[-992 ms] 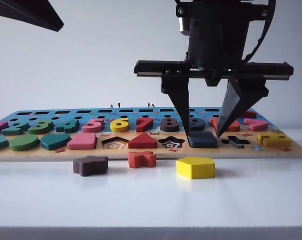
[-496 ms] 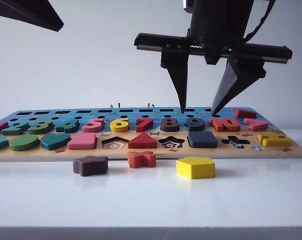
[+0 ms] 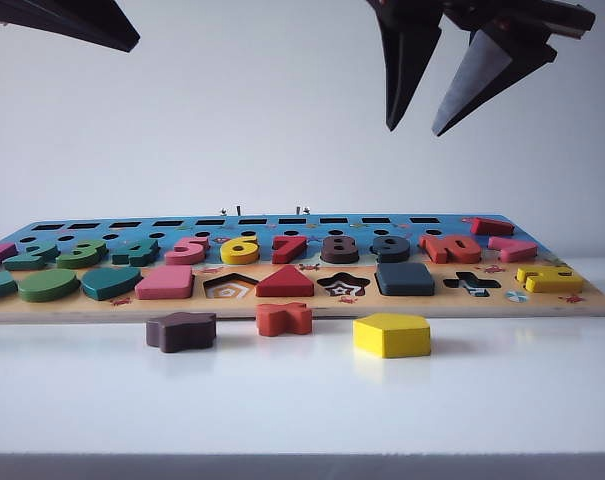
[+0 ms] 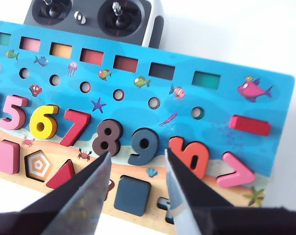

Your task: Insert the cube into the slot.

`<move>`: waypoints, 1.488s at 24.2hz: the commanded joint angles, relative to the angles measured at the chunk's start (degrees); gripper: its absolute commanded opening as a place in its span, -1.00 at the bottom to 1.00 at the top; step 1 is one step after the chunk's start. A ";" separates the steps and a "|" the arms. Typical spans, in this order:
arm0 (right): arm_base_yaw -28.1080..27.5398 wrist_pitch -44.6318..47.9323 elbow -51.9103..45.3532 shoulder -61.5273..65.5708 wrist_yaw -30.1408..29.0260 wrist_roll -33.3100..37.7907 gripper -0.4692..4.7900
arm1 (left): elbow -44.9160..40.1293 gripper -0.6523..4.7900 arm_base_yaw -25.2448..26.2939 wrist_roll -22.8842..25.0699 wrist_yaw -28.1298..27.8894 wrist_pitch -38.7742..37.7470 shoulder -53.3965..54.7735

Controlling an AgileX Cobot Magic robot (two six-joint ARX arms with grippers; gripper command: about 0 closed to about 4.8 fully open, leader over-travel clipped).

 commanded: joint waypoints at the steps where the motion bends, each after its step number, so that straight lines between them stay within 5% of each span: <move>1: -2.80 2.29 -1.60 -3.65 -5.77 -5.88 -0.13 | 0.20 -0.70 0.00 0.20 -1.09 1.68 -0.13; 7: -9.42 10.80 -9.49 -12.76 -16.20 -10.21 -0.16 | 0.20 -0.70 0.39 0.20 -3.56 4.55 -0.15; 19: -19.65 13.05 -27.36 -33.16 -16.04 -12.04 -0.16 | 0.20 -0.70 4.52 -1.77 -4.02 8.33 -0.17; 27: -33.53 13.03 -37.22 -49.62 -16.09 -11.37 -0.16 | 0.20 -0.70 4.52 -2.25 -4.39 8.33 -0.17; 34: -44.70 13.94 -40.98 -65.31 -16.39 -11.39 -0.85 | 0.20 -0.70 4.52 -2.38 -4.66 8.24 -0.20; 36: -44.98 13.94 -41.35 -67.25 -16.50 -11.41 -0.85 | 0.20 -0.70 4.52 -2.40 -4.68 8.22 -0.20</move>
